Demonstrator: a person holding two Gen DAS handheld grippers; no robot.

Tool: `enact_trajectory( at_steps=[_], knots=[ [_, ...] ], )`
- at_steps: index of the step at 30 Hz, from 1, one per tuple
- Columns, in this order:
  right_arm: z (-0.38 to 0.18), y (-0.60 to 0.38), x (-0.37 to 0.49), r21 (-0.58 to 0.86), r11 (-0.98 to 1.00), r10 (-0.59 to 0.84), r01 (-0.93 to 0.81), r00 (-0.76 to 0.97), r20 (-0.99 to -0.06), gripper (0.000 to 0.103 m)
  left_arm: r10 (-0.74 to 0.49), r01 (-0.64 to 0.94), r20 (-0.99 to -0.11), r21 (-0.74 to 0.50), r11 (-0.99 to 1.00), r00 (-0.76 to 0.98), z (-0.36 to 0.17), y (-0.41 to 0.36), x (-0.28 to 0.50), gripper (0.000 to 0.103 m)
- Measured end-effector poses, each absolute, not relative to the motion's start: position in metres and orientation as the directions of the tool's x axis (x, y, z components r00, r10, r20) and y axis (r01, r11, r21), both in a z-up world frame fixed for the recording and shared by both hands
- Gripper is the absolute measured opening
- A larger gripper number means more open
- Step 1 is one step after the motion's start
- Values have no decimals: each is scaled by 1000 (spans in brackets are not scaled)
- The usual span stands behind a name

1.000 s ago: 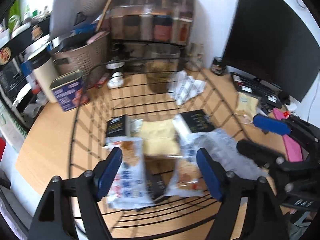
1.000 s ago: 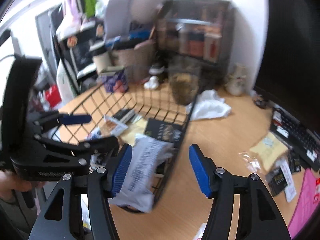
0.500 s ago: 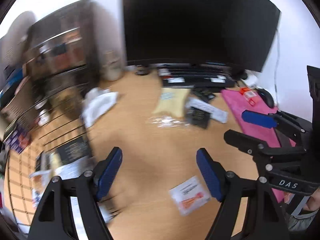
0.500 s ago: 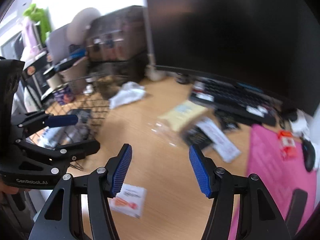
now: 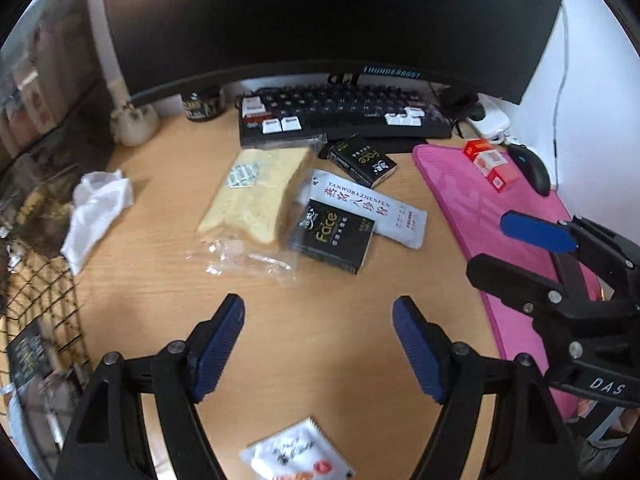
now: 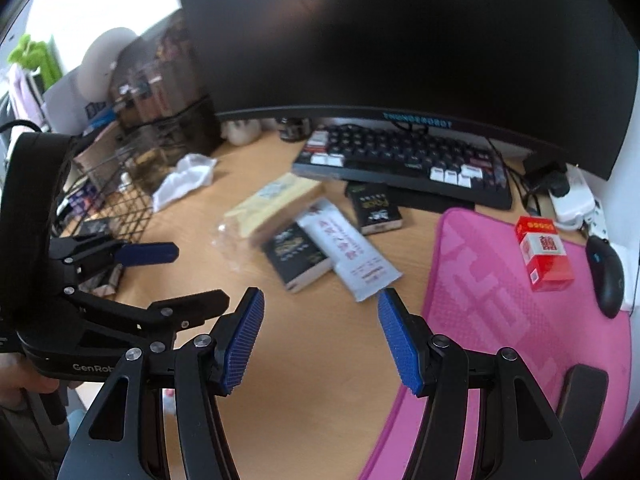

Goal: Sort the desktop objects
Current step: 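Move both grippers back to the desk toward the black Face packs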

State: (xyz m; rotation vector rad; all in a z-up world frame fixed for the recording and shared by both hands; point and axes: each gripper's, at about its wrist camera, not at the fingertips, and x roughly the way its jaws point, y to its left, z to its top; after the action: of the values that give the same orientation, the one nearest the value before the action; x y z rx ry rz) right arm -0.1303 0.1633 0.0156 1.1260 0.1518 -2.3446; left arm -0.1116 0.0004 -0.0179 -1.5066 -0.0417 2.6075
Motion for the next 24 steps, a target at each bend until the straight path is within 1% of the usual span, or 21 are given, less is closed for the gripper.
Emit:
enact_trajectory(
  at_steps=[11, 16, 19, 22, 24],
  knots=[
    [-26, 144, -206, 92, -853, -353, 514, -438, -826, 60, 126, -80, -891, -101, -992, -437, -51, -8, -170, 79],
    [-36, 134, -228, 90, -865, -338, 495, -440, -832, 60, 109, -77, -888, -83, -994, -447, -57, -17, -185, 79],
    [-38, 129, -240, 91, -870, -333, 484, -443, -832, 60, 107, -53, -884, -92, -994, -455, -57, -30, -193, 79],
    [-40, 120, -250, 75, -869, -324, 488, -449, -833, 60, 75, -24, -884, -72, -997, -461, -58, -44, -199, 79],
    [-42, 117, -258, 71, -873, -316, 483, -448, -836, 60, 79, -7, -882, -85, -996, -465, -58, -52, -200, 79]
  ],
)
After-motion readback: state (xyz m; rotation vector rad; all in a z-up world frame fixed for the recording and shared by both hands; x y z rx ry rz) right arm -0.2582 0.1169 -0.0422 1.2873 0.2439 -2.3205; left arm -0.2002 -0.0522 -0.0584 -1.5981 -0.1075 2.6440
